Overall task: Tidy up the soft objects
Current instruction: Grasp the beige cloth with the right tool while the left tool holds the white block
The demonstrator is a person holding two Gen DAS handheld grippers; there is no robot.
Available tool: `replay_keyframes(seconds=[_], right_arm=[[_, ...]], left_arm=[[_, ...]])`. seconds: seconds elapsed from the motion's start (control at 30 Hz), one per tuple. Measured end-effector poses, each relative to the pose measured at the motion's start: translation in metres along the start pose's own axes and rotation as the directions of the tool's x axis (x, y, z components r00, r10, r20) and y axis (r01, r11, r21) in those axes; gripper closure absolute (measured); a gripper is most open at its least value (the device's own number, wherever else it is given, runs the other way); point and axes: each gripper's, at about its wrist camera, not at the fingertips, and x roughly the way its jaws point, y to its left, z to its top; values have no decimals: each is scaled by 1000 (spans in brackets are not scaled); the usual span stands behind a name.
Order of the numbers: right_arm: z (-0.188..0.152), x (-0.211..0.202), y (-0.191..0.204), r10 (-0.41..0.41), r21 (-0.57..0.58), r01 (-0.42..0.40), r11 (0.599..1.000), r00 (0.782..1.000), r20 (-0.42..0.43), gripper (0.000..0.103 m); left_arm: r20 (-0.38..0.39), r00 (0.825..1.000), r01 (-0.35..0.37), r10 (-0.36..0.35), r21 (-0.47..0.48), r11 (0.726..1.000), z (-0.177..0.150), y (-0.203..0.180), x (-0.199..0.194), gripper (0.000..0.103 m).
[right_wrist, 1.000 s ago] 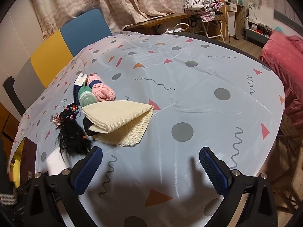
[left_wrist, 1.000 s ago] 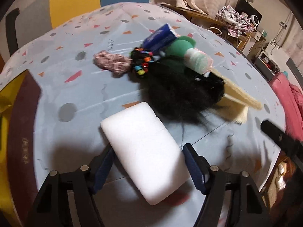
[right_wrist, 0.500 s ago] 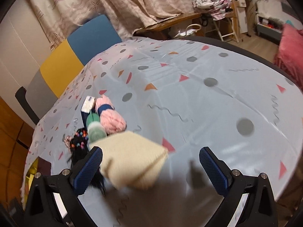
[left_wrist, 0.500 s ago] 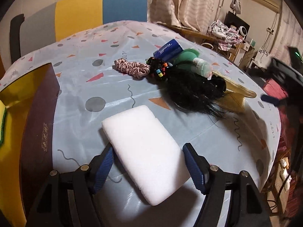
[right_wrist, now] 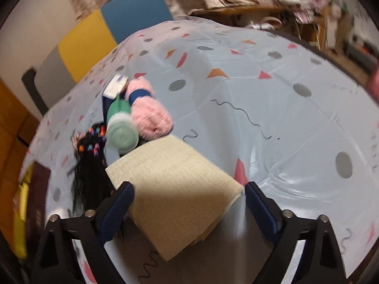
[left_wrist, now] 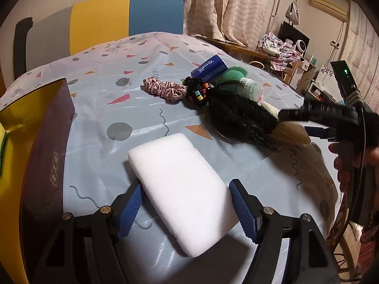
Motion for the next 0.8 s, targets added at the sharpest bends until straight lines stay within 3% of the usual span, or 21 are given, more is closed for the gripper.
replay_keyframes(seconds=[0.07,0.2,0.27,0.33,0.4,0.43,0.47,0.5,0.53,0.57,0.67,0.8], right_arm=[[-6,-5,3,-28,-32,29,999,999,15,37],[-11,-15,-3,-36,-21,37,999,999,22,61],[-15,-20,-6,5,-17,-4,1000,1000,21,76],[-21,-27,-6,67,-2,-67,998,997,31,76],[-25,-33,1,105,-30,-104,994,993,48,73],[-26,-33,5,111,-52,-109,993,993,42,65],[-26,-32,9,108,-73,-105,992,994,32,48],[-26,-31,12,81,-89,-78,993,996,31,38],[-23,-31,14,60,-99,-56,993,997,39,21],[-20,-31,17,48,-115,-41,992,997,54,13],[-13,-30,26,115,-198,-103,975,992,46,0],[-9,-16,51,85,-401,-92,911,996,-35,0]], left_arm=[[3,1000,3,-3,-4,1000,0,1,0,28],[9,1000,-4,4,1,1000,-1,-1,0,28],[10,1000,1,-1,-2,1000,-1,0,0,28],[11,1000,9,-9,-8,1000,-1,0,-1,28],[13,1000,9,-9,-10,1000,-2,-1,-1,28],[13,1000,7,-7,-8,1000,-2,-2,-1,28],[12,1000,7,-7,-8,1000,-2,-1,-1,28],[12,1000,7,-7,-8,1000,-2,-1,-1,28],[13,1000,10,-10,-11,1000,-2,0,-1,28],[14,1000,12,-12,-12,1000,-2,1,-1,28],[17,1000,15,-14,-13,1000,-2,2,-2,28],[18,1000,13,-13,-12,1000,-2,2,-2,28]])
